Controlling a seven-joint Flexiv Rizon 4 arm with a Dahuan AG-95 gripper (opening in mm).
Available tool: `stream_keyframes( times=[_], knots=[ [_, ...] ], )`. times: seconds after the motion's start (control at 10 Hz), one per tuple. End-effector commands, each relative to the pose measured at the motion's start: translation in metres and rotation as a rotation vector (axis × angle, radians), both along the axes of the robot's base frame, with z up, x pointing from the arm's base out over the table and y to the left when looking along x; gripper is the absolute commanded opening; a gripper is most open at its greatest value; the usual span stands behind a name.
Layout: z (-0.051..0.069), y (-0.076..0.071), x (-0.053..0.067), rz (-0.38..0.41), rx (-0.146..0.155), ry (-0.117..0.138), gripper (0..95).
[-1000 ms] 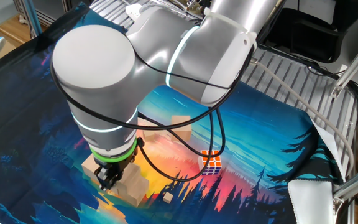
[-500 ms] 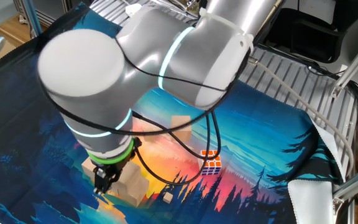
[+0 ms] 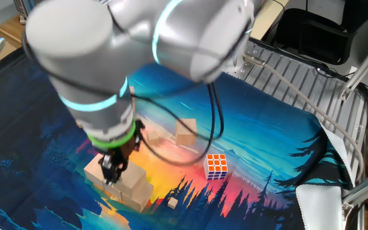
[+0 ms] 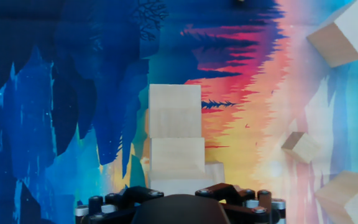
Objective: Stack the blocks into a pyramid shape
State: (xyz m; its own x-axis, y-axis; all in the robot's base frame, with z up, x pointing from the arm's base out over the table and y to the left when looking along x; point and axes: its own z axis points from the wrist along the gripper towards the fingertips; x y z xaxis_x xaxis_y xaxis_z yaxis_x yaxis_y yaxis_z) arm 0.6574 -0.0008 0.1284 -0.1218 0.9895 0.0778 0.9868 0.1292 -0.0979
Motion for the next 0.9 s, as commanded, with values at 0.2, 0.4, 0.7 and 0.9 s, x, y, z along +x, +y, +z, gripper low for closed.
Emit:
stream_keyframes(
  times=[0.2, 0.4, 0.7, 0.9],
  knots=[
    [0.008, -0.003, -0.004, 0.017, 0.034, -0.008, 76.0],
    [0.014, -0.009, -0.009, 0.094, 0.092, 0.011, 76.0],
    [0.027, -0.02, -0.023, 0.374, 0.112, 0.016, 57.0],
    [0.03, -0.021, -0.035, 0.475, 0.06, 0.02, 57.0]
  ],
)
